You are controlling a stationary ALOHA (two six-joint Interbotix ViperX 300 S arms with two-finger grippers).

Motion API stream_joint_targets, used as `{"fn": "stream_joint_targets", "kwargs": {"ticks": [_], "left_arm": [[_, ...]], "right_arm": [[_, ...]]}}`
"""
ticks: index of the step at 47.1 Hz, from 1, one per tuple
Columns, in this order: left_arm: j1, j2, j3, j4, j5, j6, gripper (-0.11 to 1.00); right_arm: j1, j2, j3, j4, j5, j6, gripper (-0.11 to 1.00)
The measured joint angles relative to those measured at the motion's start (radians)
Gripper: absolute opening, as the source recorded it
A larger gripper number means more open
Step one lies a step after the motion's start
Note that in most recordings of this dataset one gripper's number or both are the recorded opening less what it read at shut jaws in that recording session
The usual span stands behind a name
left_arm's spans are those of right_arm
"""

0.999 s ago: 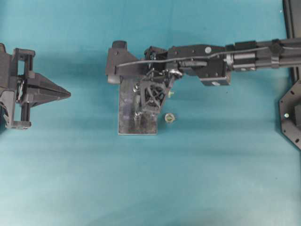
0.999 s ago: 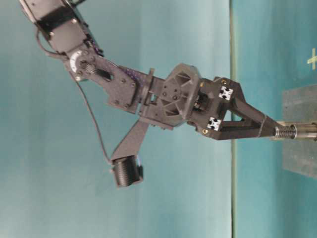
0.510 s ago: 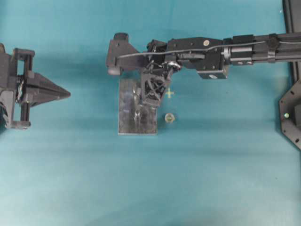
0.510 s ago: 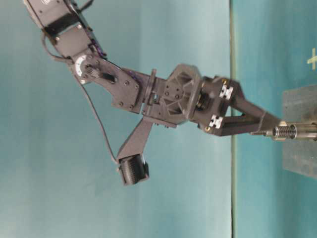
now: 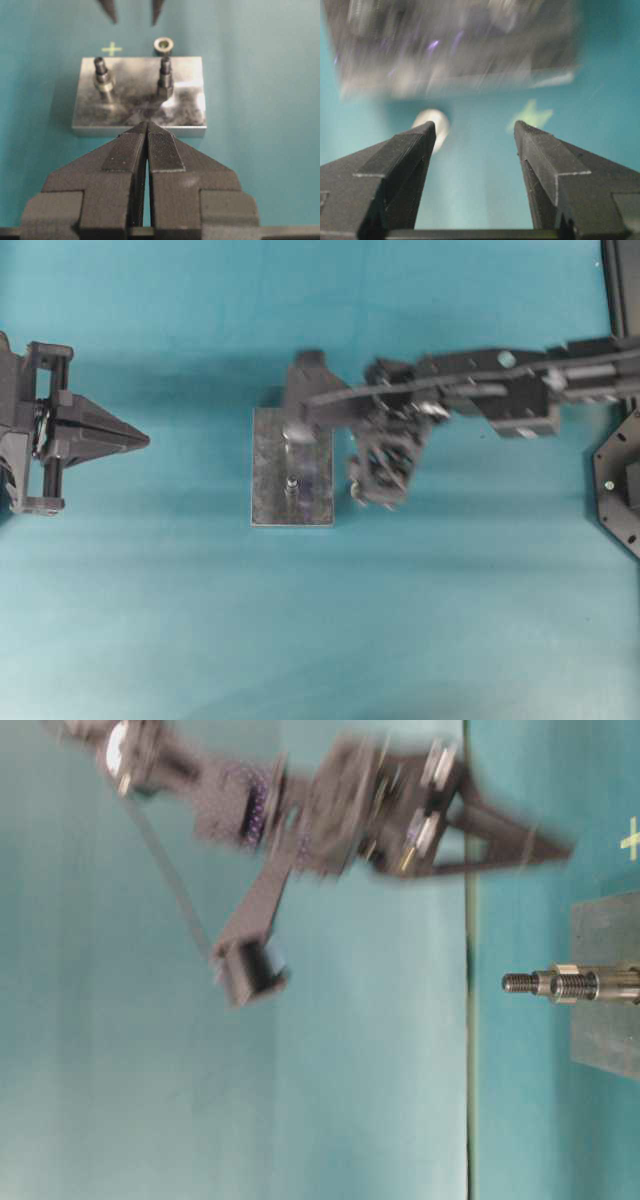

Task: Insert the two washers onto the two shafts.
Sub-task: 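Move the right gripper back right to the second washer, then close the right gripper on the second metal washer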

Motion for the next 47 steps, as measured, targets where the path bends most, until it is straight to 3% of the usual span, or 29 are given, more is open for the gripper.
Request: {"fn": "stream_joint_targets", "kwargs": {"ticks": [14,47], "left_arm": [[0.000,0.000,-0.002,0.002,0.000,0.000,0.00],[0.000,-0.002,-0.002,0.002,0.000,0.000,0.00]], "right_arm": [[0.064,-0.011,0.077,0.005,-0.118,0.034,0.66],[0.063,0.072,0.080,-0.006,-0.198,0.046,0.66]]}}
